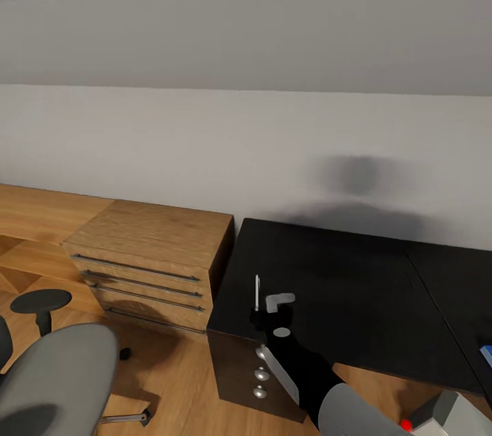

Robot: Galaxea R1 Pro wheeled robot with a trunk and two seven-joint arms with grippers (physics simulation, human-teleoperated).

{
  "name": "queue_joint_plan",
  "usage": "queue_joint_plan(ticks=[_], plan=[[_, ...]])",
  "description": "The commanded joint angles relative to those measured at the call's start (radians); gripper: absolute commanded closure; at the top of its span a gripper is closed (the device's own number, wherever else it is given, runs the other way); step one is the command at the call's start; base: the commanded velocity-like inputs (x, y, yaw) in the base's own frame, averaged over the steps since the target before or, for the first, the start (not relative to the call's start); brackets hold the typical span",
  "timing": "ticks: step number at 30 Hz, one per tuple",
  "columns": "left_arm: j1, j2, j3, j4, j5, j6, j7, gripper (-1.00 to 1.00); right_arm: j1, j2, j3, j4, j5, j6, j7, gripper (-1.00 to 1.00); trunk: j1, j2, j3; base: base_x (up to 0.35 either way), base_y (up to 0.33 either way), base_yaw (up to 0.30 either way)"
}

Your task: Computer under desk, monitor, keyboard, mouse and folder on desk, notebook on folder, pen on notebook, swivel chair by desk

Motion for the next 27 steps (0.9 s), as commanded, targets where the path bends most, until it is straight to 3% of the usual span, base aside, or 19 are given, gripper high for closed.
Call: queue_joint_plan(ticks=[1, 14, 27], plan=[[0.0, 0.001, -0.006, -0.002, 0.011, -0.006, 0.007, -1.0, -0.005, 0.0, 0.004, 0.036, -0.003, 0.004, -0.008, -1.0, 0.004, -0.008, -0.004, 0.0, 0.0, 0.0], [0.0, 0.0, -0.009, -0.003, 0.009, -0.006, 0.008, -1.0, -0.007, 0.0, 0.004, 0.061, -0.004, 0.004, -0.007, -1.0, 0.054, -0.099, -0.045, 0.0, 0.0, 0.0], [0.0, 0.0, -0.01, 0.009, 0.012, -0.006, 0.002, -1.0, -0.007, 0.0, 0.007, 0.06, -0.005, 0.006, -0.007, -1.0, 0.054, -0.099, -0.045, 0.04, 0.017, 0.0]])
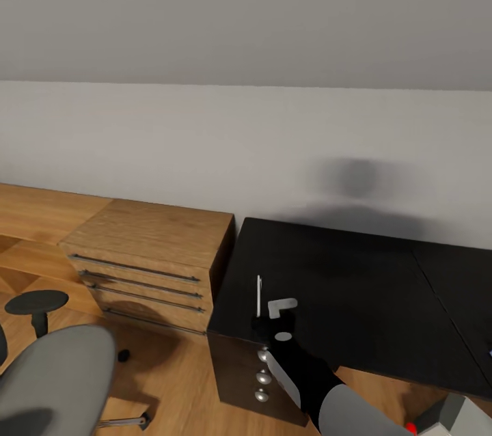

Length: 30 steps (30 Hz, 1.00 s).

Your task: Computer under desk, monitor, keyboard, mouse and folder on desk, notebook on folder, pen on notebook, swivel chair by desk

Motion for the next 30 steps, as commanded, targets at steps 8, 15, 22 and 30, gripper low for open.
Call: queue_joint_plan(ticks=[8, 15, 22, 30], plan=[[0.0, 0.001, -0.01, 0.009, 0.012, -0.004, 0.008, -1.0, -0.001, 0.0, 0.005, -0.001, -0.002, 0.007, -0.007, -1.0, 0.001, -0.001, -0.001, 0.156, 0.036, 0.0], [0.0, 0.001, -0.011, 0.01, 0.012, -0.004, 0.008, -1.0, -0.001, 0.0, 0.005, -0.001, -0.002, 0.007, -0.007, -1.0, 0.001, -0.001, -0.001, 0.023, 0.004, 0.0], [0.0, 0.001, -0.011, 0.009, 0.012, -0.004, 0.008, -1.0, -0.001, 0.0, 0.005, -0.001, -0.002, 0.008, -0.007, -1.0, 0.001, -0.001, -0.001, 0.161, 0.037, 0.0], [0.0, 0.001, -0.006, 0.001, 0.009, -0.006, 0.009, -1.0, -0.001, 0.0, 0.005, -0.008, -0.005, 0.052, -0.004, -1.0, 0.001, -0.001, -0.001, 0.009, 0.002, 0.0]])
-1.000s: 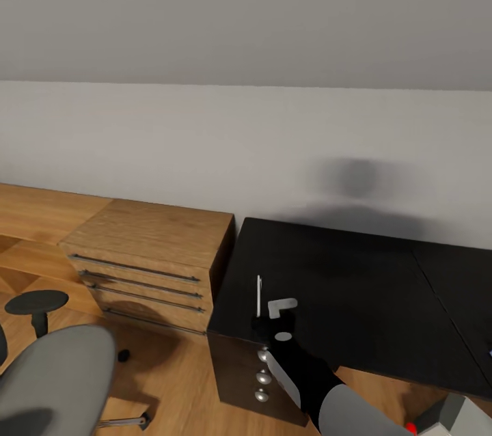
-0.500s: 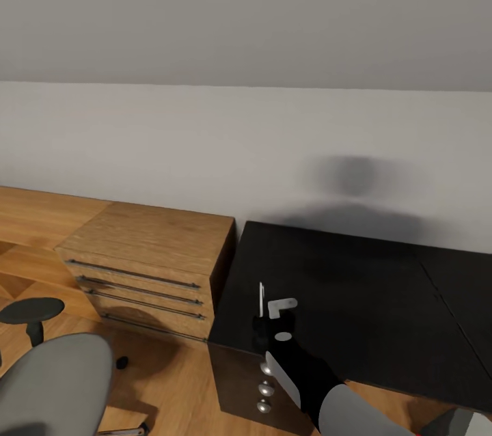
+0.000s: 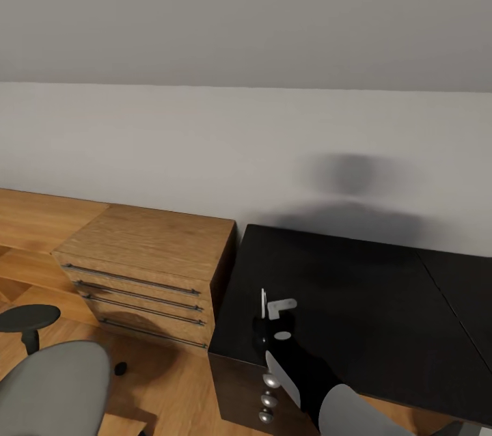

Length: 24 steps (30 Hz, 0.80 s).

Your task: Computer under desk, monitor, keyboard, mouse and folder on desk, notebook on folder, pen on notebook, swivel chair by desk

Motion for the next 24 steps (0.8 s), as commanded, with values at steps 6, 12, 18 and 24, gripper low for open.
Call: queue_joint_plan(ticks=[6, 12, 18, 24], plan=[[0.0, 0.002, -0.004, -0.035, 0.011, -0.003, 0.007, -1.0, -0.001, 0.0, 0.005, -0.026, -0.005, 0.037, -0.011, -1.0, 0.0, -0.001, -0.001, 0.0, 0.0, 0.0], [0.0, 0.011, 0.01, -0.212, 0.017, 0.061, 0.025, -1.0, -0.001, 0.0, 0.006, -0.033, -0.005, 0.041, -0.012, -1.0, 0.0, -0.001, -0.001, 0.0, 0.0, 0.0], [0.0, 0.004, 0.129, -0.416, 0.021, 0.352, 0.115, -1.0, -0.001, 0.0, 0.006, -0.048, -0.006, 0.044, -0.013, -1.0, 0.0, -0.001, -0.001, 0.0, 0.0, 0.0], [0.0, 0.002, 0.196, -0.584, 0.06, 0.434, 0.13, -1.0, -0.001, 0.0, 0.005, -0.051, -0.007, 0.042, -0.012, -1.0, 0.0, -0.001, -0.001, 0.0, 0.0, 0.0]])
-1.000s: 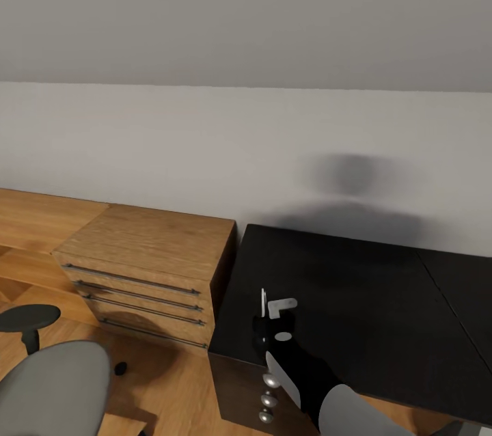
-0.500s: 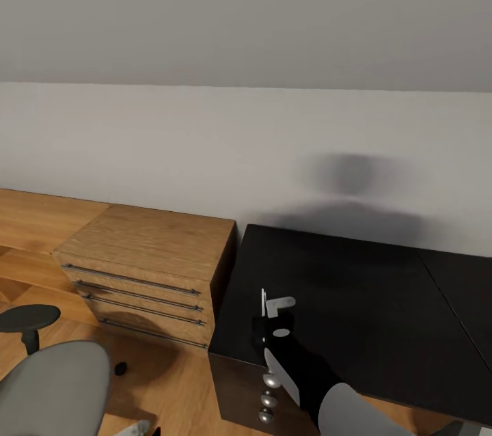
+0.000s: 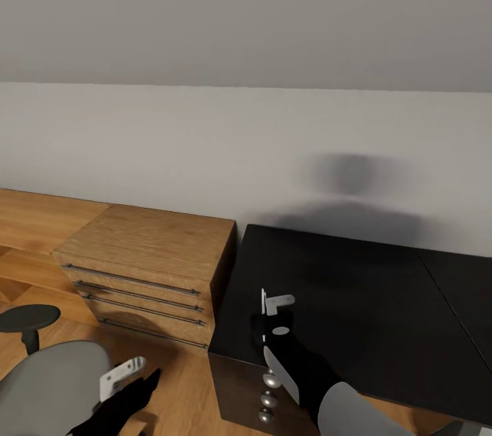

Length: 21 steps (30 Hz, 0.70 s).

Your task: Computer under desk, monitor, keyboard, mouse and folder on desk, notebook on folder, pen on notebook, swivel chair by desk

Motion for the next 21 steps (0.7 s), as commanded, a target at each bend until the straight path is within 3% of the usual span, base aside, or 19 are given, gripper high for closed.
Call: queue_joint_plan(ticks=[1, 4, 7, 12, 21], plan=[[0.0, 0.001, 0.009, -0.016, 0.018, 0.003, 0.009, -1.0, -0.001, 0.0, 0.004, -0.001, -0.005, 0.005, -0.007, -1.0, 0.0, -0.001, -0.001, 0.0, 0.0, 0.0], [0.0, -0.001, 0.048, -0.033, 0.05, 0.006, 0.009, -1.0, -0.001, 0.0, 0.004, -0.001, -0.007, 0.005, -0.007, -1.0, 0.0, -0.001, -0.001, 0.0, 0.0, 0.0], [0.0, -0.001, 0.057, -0.035, 0.06, 0.005, 0.01, -1.0, -0.001, 0.0, 0.003, -0.001, -0.008, 0.006, -0.007, -1.0, 0.0, -0.001, -0.001, 0.0, 0.0, 0.0], [0.0, 0.001, 0.066, -0.036, 0.061, -0.004, 0.01, -1.0, -0.001, 0.0, -0.003, -0.002, -0.009, 0.007, -0.007, -1.0, 0.0, -0.001, -0.001, 0.0, 0.0, 0.0], [0.0, 0.001, 0.064, -0.038, 0.06, -0.084, 0.009, -1.0, -0.001, 0.0, -0.006, -0.001, -0.011, 0.021, -0.008, -1.0, 0.008, -0.015, -0.007, 0.0, 0.0, 0.0]])
